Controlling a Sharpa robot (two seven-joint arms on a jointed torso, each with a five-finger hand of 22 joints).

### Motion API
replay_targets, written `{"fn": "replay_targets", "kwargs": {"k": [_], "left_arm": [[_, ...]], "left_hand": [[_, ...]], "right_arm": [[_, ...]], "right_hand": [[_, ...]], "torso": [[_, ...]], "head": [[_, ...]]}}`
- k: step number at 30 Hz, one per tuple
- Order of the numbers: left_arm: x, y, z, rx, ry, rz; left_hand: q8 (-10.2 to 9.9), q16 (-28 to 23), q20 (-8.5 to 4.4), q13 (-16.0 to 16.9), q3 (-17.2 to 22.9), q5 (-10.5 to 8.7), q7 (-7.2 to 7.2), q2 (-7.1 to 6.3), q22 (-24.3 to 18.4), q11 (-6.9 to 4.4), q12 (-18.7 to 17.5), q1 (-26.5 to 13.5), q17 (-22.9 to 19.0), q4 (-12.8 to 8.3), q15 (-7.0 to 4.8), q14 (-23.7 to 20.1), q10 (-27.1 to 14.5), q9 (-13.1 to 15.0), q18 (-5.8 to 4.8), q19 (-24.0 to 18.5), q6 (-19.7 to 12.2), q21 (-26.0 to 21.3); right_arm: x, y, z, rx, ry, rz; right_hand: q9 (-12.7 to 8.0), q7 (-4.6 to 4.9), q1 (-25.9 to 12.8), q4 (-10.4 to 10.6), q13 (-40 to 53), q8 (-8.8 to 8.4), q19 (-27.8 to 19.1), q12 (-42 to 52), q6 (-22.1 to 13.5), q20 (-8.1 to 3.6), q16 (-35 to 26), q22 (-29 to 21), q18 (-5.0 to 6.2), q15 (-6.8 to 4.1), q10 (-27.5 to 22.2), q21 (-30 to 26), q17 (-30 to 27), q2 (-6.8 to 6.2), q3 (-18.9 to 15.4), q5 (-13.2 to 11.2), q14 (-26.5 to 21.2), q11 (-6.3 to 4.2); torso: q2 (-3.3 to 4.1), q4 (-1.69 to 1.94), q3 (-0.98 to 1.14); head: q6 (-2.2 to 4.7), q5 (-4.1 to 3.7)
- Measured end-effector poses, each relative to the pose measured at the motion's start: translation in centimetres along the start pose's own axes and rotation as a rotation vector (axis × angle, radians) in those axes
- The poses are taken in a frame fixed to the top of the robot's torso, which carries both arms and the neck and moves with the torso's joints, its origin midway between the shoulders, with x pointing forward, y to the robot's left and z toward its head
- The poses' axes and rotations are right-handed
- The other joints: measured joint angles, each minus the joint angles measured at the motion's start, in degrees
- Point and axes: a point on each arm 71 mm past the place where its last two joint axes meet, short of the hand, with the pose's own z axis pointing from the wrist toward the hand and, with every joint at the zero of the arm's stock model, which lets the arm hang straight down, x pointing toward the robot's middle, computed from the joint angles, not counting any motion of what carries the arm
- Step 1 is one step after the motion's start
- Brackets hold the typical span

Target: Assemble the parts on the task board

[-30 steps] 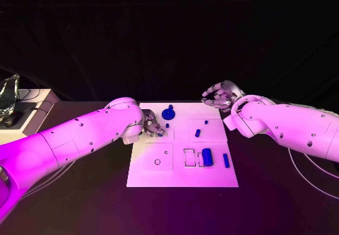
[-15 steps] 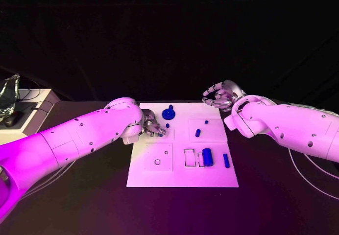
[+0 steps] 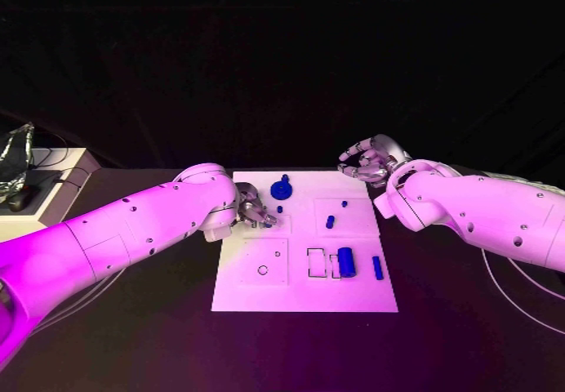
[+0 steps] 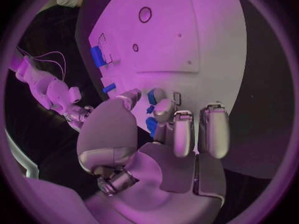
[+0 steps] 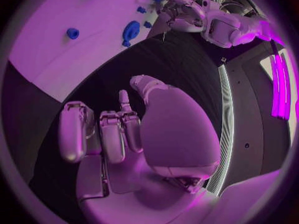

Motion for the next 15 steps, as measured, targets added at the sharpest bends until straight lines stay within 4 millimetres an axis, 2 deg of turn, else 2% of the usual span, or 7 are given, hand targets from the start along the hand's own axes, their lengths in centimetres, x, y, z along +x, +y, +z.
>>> {"fn": "replay_targets", "kwargs": {"k": [7,11,15], "left_arm": [[0.3,0.2,-0.4,0.008,0.004,-0.004],[0.1,0.3,-0.7,0.012,0.005,-0.009],[-0.5,0.4,-1.1,0.014,-0.002,-0.016]], "left_hand": [[-0.3,0.0,0.0,0.0,-2.6,-0.72,0.0,0.24,0.0,0.0,0.0,0.2,0.0,0.0,0.0,0.0,0.0,0.0,0.0,0.0,0.0,0.0],[-0.5,0.0,0.0,-0.4,-3.8,-0.72,0.02,1.18,0.0,0.0,0.0,0.8,0.0,0.1,0.0,0.0,0.0,-0.1,0.0,0.0,0.0,-0.2],[-0.5,0.0,0.0,-0.4,-4.1,-0.72,0.02,1.32,0.0,0.0,0.0,0.6,0.0,0.1,0.0,0.0,0.0,-0.1,0.0,0.0,0.0,-0.2]], "right_arm": [[0.0,-0.3,0.0,0.005,0.0,0.0],[0.0,-0.4,-0.1,0.009,0.0,0.0],[0.0,-0.6,-0.1,0.013,0.001,0.001]], "right_hand": [[0.1,0.0,0.0,-0.2,0.0,0.0,0.0,0.0,0.0,0.0,0.0,0.0,0.0,0.0,0.0,0.0,0.0,0.0,0.2,0.0,0.0,0.0],[0.1,0.0,0.0,-0.4,0.0,0.0,0.0,0.0,0.0,0.0,0.0,0.0,0.0,0.0,0.0,0.0,0.0,0.0,0.4,0.0,0.0,0.0],[0.1,0.0,0.0,-0.4,0.0,0.0,0.0,0.0,0.0,0.0,0.0,0.0,0.0,0.0,0.0,0.0,0.0,0.0,0.4,0.0,0.0,0.0]], "torso": [[-0.07,0.0,0.0],[-0.1,0.0,0.0],[-0.14,0.03,0.0]], "head": [[0.02,0.05],[0.07,0.1],[0.15,0.15]]}}
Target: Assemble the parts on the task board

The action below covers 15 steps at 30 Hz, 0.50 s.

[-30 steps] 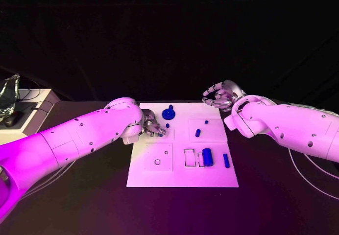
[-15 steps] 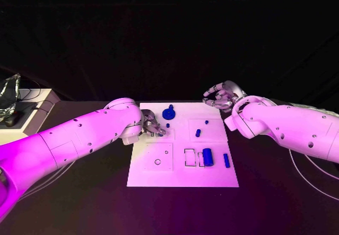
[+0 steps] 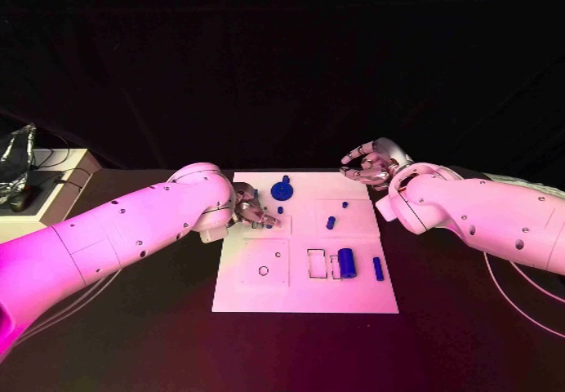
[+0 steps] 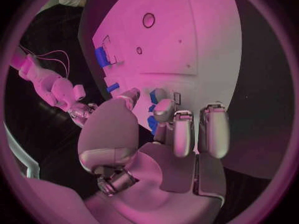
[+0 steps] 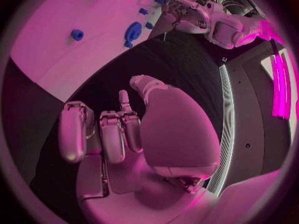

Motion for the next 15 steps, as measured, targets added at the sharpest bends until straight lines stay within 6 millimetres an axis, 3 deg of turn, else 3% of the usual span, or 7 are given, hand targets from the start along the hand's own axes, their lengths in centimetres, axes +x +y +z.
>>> {"fn": "replay_targets", "kwargs": {"k": [10,15], "left_arm": [[-1.7,-0.5,-1.5,0.031,-0.03,-0.027],[-3.3,0.1,-2.7,0.039,-0.055,-0.058]], "left_hand": [[0.0,0.0,0.0,-0.3,-0.1,0.0,0.0,0.0,0.0,0.14,0.0,0.0,0.0,-0.1,0.0,0.0,-0.1,0.0,0.0,0.0,0.0,0.0],[-0.7,0.0,0.22,-1.3,-1.2,0.0,0.86,1.11,0.0,0.49,-0.8,1.1,0.0,-0.1,0.0,0.0,-0.9,-0.4,-0.01,-0.2,-0.9,-0.7]], "right_arm": [[0.1,-0.5,-0.1,0.007,0.001,-0.001],[-0.1,-0.8,-0.2,0.012,-0.003,-0.004]], "right_hand": [[0.1,0.0,0.5,-0.6,0.0,0.0,0.0,0.0,0.0,0.0,0.0,0.0,0.0,0.0,0.0,0.0,0.0,-0.52,0.6,0.0,0.0,0.0],[0.2,0.0,0.5,-0.6,0.0,0.0,0.0,0.0,0.0,0.0,0.0,0.0,0.0,0.0,0.0,0.0,0.0,-0.52,0.6,-0.2,0.0,0.0]], "torso": [[0.05,-0.01,-0.08],[0.08,-0.07,-0.07]], "head": [[0.52,0.12],[0.79,0.17]]}}
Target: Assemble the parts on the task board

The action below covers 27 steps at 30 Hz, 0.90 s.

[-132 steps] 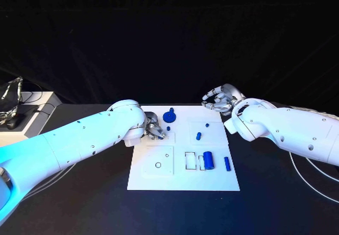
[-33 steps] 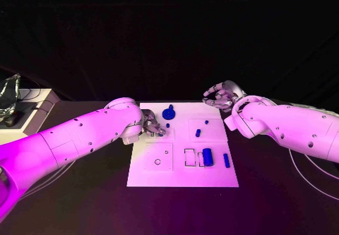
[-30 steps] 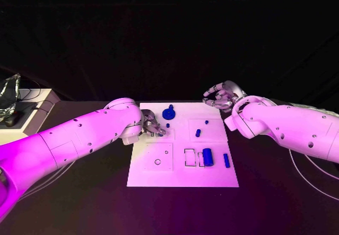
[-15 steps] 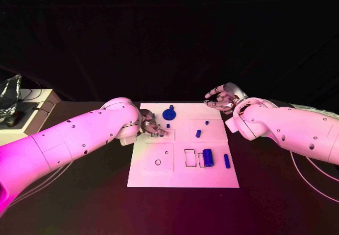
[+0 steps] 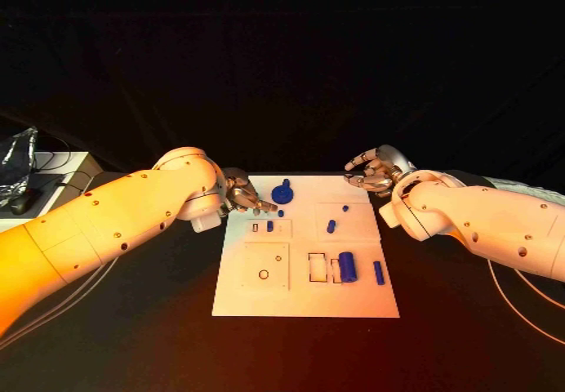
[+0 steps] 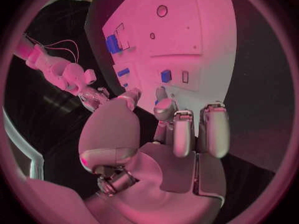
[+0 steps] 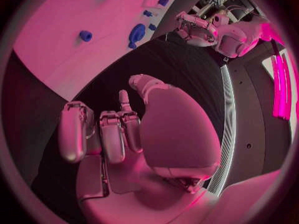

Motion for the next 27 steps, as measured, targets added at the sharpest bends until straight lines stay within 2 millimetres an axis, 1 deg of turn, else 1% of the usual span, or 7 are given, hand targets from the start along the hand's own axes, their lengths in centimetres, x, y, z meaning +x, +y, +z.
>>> {"fn": "replay_targets", "kwargs": {"k": [3,7,9,12,17,20,27], "left_arm": [[-0.9,0.9,-0.4,-0.011,-0.012,-0.023],[-1.6,2.0,-0.5,-0.029,-0.022,-0.057],[-2.0,2.6,-0.4,-0.042,-0.032,-0.077],[-2.5,3.4,-0.2,-0.06,-0.049,-0.102],[-3.9,4.5,0.1,-0.093,-0.092,-0.138],[-4.7,4.5,0.2,-0.101,-0.116,-0.149],[-5.8,4.0,0.9,-0.109,-0.148,-0.164]], "left_hand": [[-2.0,-0.9,0.48,-3.6,-0.1,0.67,1.02,1.37,-0.4,0.7,-2.6,1.5,0.0,0.0,0.5,-0.1,-2.9,-1.0,0.0,-1.8,-1.7,-1.4],[-5.4,-3.2,1.61,-14.1,1.0,1.27,2.9,2.88,-4.8,2.38,-10.4,4.6,0.0,0.0,2.02,-0.1,-9.9,-3.4,0.21,-5.0,-4.6,-4.4],[-7.2,-3.4,2.02,-16.6,2.5,1.53,3.65,3.72,-5.5,3.12,-12.2,5.5,0.0,0.0,2.55,-0.1,-11.3,-5.1,0.91,-5.5,-5.5,-4.8],[-8.2,-3.4,2.34,-17.7,3.5,1.53,3.88,3.14,-5.3,3.63,-12.8,6.5,0.0,-0.1,2.68,0.0,-11.8,-6.3,0.9,-5.2,-5.7,-4.8],[-8.7,-3.4,2.4,-18.2,3.5,1.53,4.12,2.74,-5.0,3.83,-12.8,6.9,0.0,-0.1,2.95,-0.1,-12.0,-7.1,0.9,-5.1,-6.0,-4.8],[-8.8,-3.4,2.56,-18.2,3.5,1.53,4.26,2.38,-4.8,3.9,-12.8,7.2,0.0,-0.1,3.1,0.0,-12.1,-7.5,0.91,-5.0,-6.1,-4.8],[-9.1,-3.1,2.96,-18.0,2.3,1.18,4.26,0.62,-3.9,3.9,-12.4,5.5,0.0,0.1,3.09,0.0,-12.1,-8.4,0.9,-4.6,-6.1,-4.2]], "right_arm": [[-0.2,-0.2,0.0,0.003,-0.005,-0.002],[-0.4,-0.3,0.0,0.004,-0.01,0.002],[-0.4,-0.3,0.0,0.005,-0.011,0.008],[-0.4,-0.3,0.0,0.008,-0.012,0.018],[-0.7,0.0,0.1,0.008,-0.018,0.034],[-1.1,0.3,0.2,0.005,-0.025,0.039],[-1.5,1.0,0.4,-0.006,-0.032,0.048]], "right_hand": [[0.0,0.17,0.0,0.0,0.0,0.0,0.0,0.0,-0.2,0.0,0.0,0.0,0.0,0.0,0.0,0.0,0.0,0.0,0.0,0.0,0.0,0.0],[0.1,0.18,0.0,0.0,0.0,0.0,0.0,-0.2,-0.2,0.0,-0.2,0.0,0.0,0.0,0.0,-0.1,0.0,0.0,0.0,0.0,0.0,0.0],[0.1,0.18,0.0,0.0,0.0,0.0,0.0,-0.6,-0.2,0.0,-0.2,0.0,0.0,0.0,0.0,-0.4,0.0,0.0,0.0,0.0,0.0,0.0],[0.1,0.18,0.0,0.0,0.0,0.0,0.0,-0.8,-0.2,0.0,-0.2,0.0,0.88,0.0,0.0,-0.6,0.0,0.0,0.0,0.0,0.0,0.0],[0.1,0.18,0.0,-0.1,0.0,0.0,0.0,-1.1,-0.2,0.0,-0.5,0.0,0.88,0.0,0.0,-1.0,0.0,0.0,0.1,0.0,0.0,0.0],[0.1,0.18,0.0,-0.2,0.0,0.0,0.0,-1.1,-0.2,0.0,-0.5,0.0,0.89,0.0,0.0,-1.4,0.0,-0.01,0.2,0.0,0.0,0.0],[0.2,0.18,-0.4,-0.2,0.0,0.0,-0.1,-1.4,-0.2,-0.12,-0.7,0.0,0.89,0.0,0.0,-1.7,0.0,-0.38,0.2,0.0,0.0,0.0]], "torso": [[0.0,0.07,0.04],[0.05,0.19,0.03],[0.09,0.2,0.03],[0.23,0.18,-0.01],[0.53,0.1,0.01],[0.86,0.13,0.0],[1.75,0.25,-0.21]], "head": [[0.17,-0.09],[0.41,-0.23],[0.52,-0.26],[0.78,-0.26],[1.2,0.05],[1.49,-0.04],[2.04,-0.26]]}}
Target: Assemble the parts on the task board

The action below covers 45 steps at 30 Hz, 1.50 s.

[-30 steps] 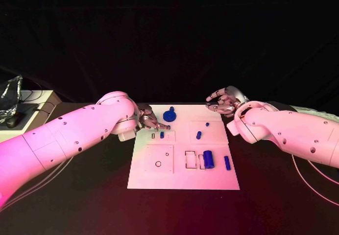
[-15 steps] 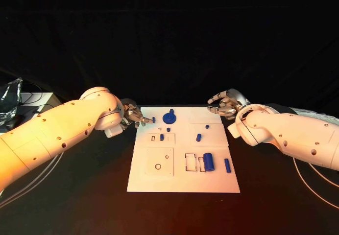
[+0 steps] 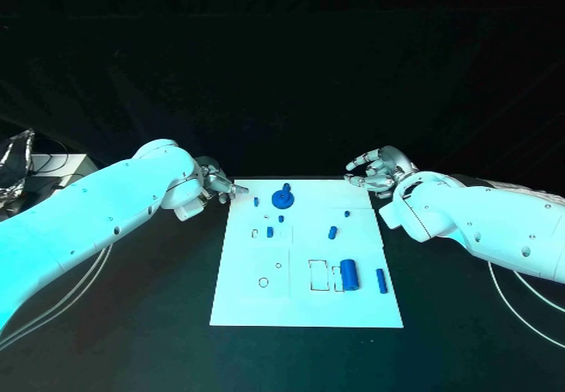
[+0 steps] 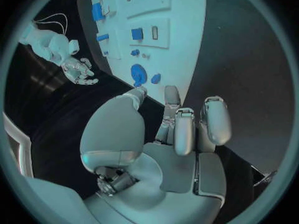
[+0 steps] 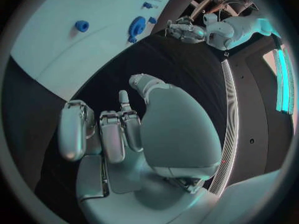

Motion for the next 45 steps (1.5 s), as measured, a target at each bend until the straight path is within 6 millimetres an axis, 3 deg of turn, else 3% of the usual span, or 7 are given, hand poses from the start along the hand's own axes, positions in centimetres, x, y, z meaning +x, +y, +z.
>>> {"fn": "replay_targets", "kwargs": {"k": [6,9,12,14,18,34,45], "left_arm": [[-0.1,-0.3,0.7,0.001,-0.019,-0.015],[0.1,-0.5,1.0,0.005,-0.021,-0.017],[0.5,-0.8,1.3,0.013,-0.019,-0.015],[0.7,-1.0,1.4,0.02,-0.017,-0.014],[0.9,-1.1,1.5,0.032,-0.016,-0.016],[1.1,-1.2,1.6,0.063,-0.005,-0.04],[1.2,-1.2,1.7,0.065,0.004,-0.051]], "left_hand": [[0.0,0.8,0.11,1.8,-2.0,-0.2,0.0,-0.65,1.8,0.02,1.9,-0.7,0.0,0.1,0.0,0.0,1.3,-0.4,0.0,1.3,0.0,1.0],[0.0,0.8,0.11,1.8,-2.1,-0.2,0.0,-0.65,1.8,0.02,1.9,-0.7,0.0,0.0,0.0,0.0,1.3,-0.5,0.0,1.3,0.0,1.0],[0.0,0.8,0.11,1.7,-2.8,-0.2,0.21,-0.65,1.9,0.02,1.9,-0.7,0.0,0.0,0.0,0.0,1.3,-0.8,0.0,1.3,-0.2,1.0],[0.0,0.8,0.11,1.7,-2.8,-0.2,0.21,-0.65,1.9,0.02,1.9,-0.7,0.0,0.0,0.0,0.0,1.3,-0.9,0.0,1.3,-0.2,1.0],[-0.2,0.8,0.1,1.1,-3.1,-0.2,0.4,-0.65,1.9,0.02,1.9,-0.7,0.0,0.0,0.0,0.0,1.3,-1.1,0.0,1.3,-0.4,1.0],[-0.4,0.8,0.1,0.7,-3.6,-0.2,0.4,-0.65,1.9,0.23,1.9,-0.7,0.0,0.0,0.4,0.0,1.1,-1.4,-0.01,1.3,-0.4,1.0],[-0.4,0.8,0.1,0.1,-3.8,-0.2,0.4,0.89,1.8,0.23,1.7,0.9,0.0,-0.1,0.41,0.0,0.6,-1.9,-0.01,1.3,-0.4,1.0]], "right_arm": [[-0.3,0.7,0.1,-0.019,-0.008,0.007],[-0.4,1.0,0.1,-0.028,-0.017,0.011],[-0.5,1.2,0.2,-0.038,-0.032,0.025],[-0.6,1.4,0.3,-0.046,-0.046,0.04],[-0.9,1.6,0.4,-0.06,-0.078,0.073],[-2.1,2.2,0.4,-0.083,-0.145,0.143],[-2.0,2.5,0.4,-0.091,-0.143,0.158]], "right_hand": [[0.2,0.0,-0.6,0.0,0.0,0.0,-0.4,-0.8,0.0,0.2,-0.2,0.0,0.0,0.0,0.0,-0.9,0.0,-0.08,0.0,0.0,0.0,0.0],[0.6,-0.21,-1.6,0.0,0.0,0.36,-3.8,-5.2,-0.2,-0.03,-2.5,-1.5,1.91,0.0,-3.3,-8.2,-0.1,-0.08,0.9,0.0,0.0,-0.14],[1.9,-0.51,-2.9,-0.6,-9.3,1.38,-14.2,-20.2,-1.1,-0.39,-12.4,-17.7,6.38,-0.63,-13.6,-33.5,-12.7,-0.6,2.7,-0.2,-2.1,-0.44],[2.7,-0.49,-2.9,-1.2,-18.9,2.06,-17.0,-30.6,-1.6,-0.42,-20.4,-23.2,7.14,-0.71,-18.9,-41.6,-22.3,-0.62,3.8,-0.2,-5.1,-0.16],[4.0,-0.53,-4.2,-2.5,-29.9,2.89,-17.1,-41.6,-2.1,-0.51,-35.3,-28.2,7.14,-0.74,-22.5,-47.7,-36.2,-0.65,5.2,-0.3,-8.7,-0.13],[4.6,-0.52,-4.6,-3.2,-33.6,3.23,-17.1,-43.9,-2.6,-0.5,-41.2,-30.8,7.14,-0.72,-23.0,-50.4,-38.4,-0.66,5.8,-0.3,-8.7,-0.62],[4.7,-0.53,-4.6,-3.5,-34.0,3.55,-17.1,-43.9,-2.6,-0.5,-42.1,-31.2,7.14,-0.72,-23.0,-50.7,-38.4,-0.66,5.8,-0.3,-8.7,-0.63]], "torso": [[0.65,0.05,-0.13],[0.88,-0.01,-0.18],[1.16,-0.08,-0.26],[1.32,-0.14,-0.27],[1.56,-0.27,-0.28],[1.88,-0.15,-0.11],[1.95,-0.16,-0.11]], "head": [[0.37,-0.22],[0.48,-0.24],[0.58,-0.26],[0.62,-0.3],[0.72,-0.41],[1.02,-1.0],[0.83,-0.62]]}}
